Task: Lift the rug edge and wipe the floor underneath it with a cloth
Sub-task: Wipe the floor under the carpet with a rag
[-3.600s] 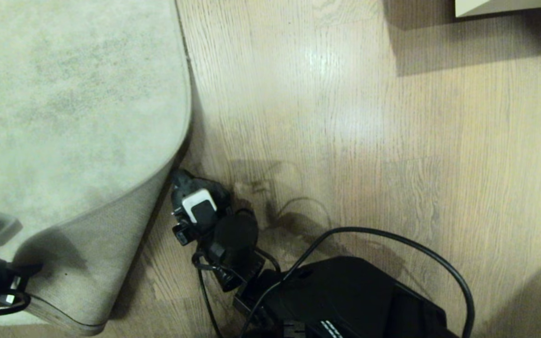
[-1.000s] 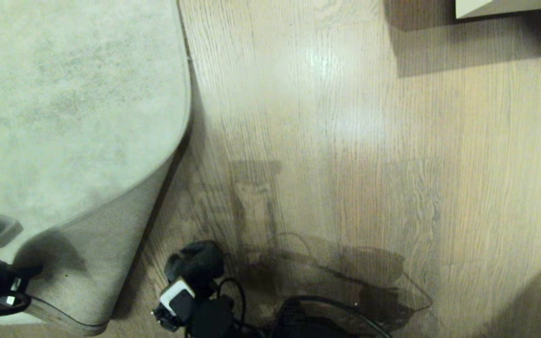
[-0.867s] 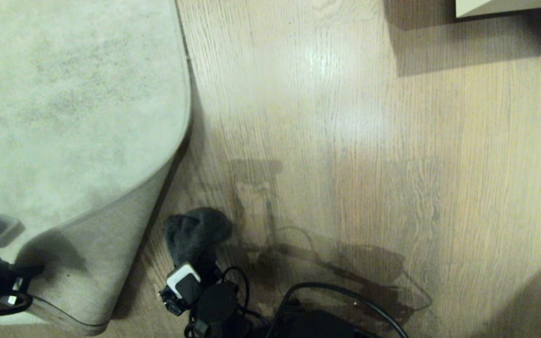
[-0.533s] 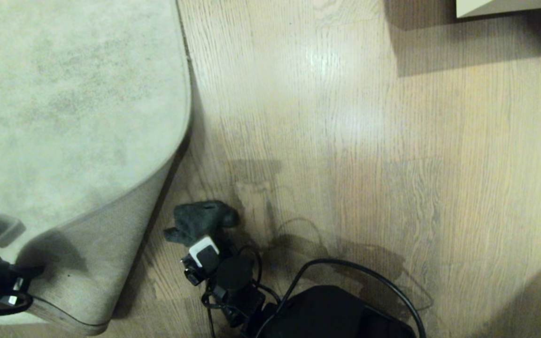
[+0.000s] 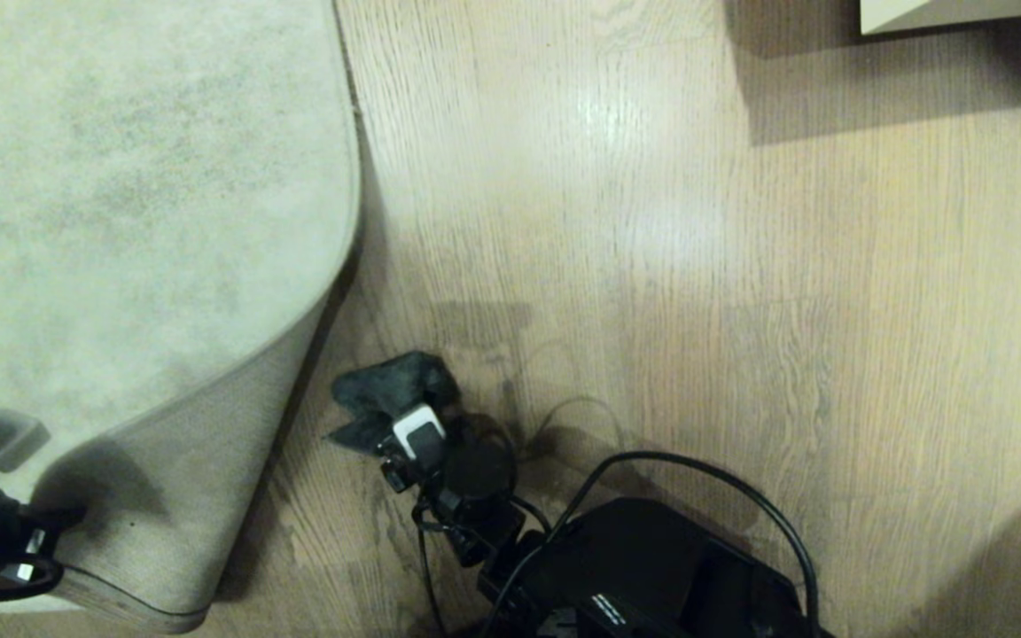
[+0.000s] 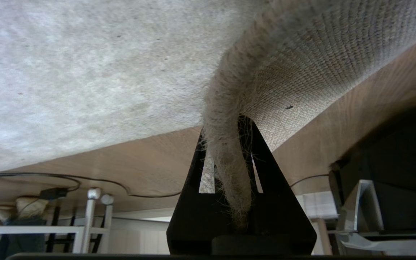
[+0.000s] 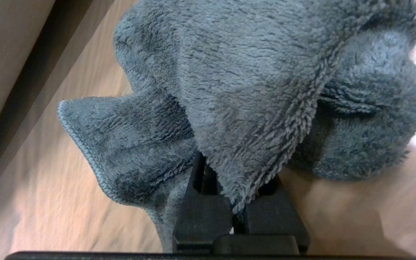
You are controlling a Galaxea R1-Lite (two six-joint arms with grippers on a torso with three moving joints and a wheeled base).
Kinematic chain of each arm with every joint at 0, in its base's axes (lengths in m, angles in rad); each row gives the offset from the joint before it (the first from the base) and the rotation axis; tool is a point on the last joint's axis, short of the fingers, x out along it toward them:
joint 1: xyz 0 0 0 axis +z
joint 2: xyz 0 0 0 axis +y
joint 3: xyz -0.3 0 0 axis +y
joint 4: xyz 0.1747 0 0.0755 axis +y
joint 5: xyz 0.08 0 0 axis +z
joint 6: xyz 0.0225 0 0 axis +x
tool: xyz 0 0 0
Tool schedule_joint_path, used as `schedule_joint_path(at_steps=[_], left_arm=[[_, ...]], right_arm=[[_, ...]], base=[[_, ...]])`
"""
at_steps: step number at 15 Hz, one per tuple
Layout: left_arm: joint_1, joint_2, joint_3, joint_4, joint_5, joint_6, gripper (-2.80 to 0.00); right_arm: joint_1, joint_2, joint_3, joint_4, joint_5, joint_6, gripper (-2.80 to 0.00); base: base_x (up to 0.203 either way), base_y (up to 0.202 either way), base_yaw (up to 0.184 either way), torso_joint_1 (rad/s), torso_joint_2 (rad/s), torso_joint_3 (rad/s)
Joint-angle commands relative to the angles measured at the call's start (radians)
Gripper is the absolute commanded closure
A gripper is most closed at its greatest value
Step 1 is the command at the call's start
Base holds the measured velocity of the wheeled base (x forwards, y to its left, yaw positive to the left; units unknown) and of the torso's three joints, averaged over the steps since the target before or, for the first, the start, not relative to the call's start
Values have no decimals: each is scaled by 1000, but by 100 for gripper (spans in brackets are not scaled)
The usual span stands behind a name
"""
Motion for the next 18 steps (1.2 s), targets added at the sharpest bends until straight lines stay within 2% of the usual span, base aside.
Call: schedule_joint_path(at_steps=[1,8,13,15,18], left_arm=[[0,-3,1,-3,-2,4,0],[2,-13,1,-1,-2,4,0],[0,-23,7,-1,-2,4,0],[0,-23,8,-1,-2,6,0],[0,-23,7,-1,-2,6,0]], right_arm=[[-39,-48,0,-7,-8,-10,0],[-48,-189,14,4,-10,-52,0],[-82,-311,91,5,-8,-52,0],[-96,-385,151,10,-6,-51,0],[-107,-508,324,16,-4,-46,0]], base=[[0,0,0,0,0,0],[0,0,0,0,0,0],[0,0,0,0,0,0],[0,0,0,0,0,0],[0,0,0,0,0,0]])
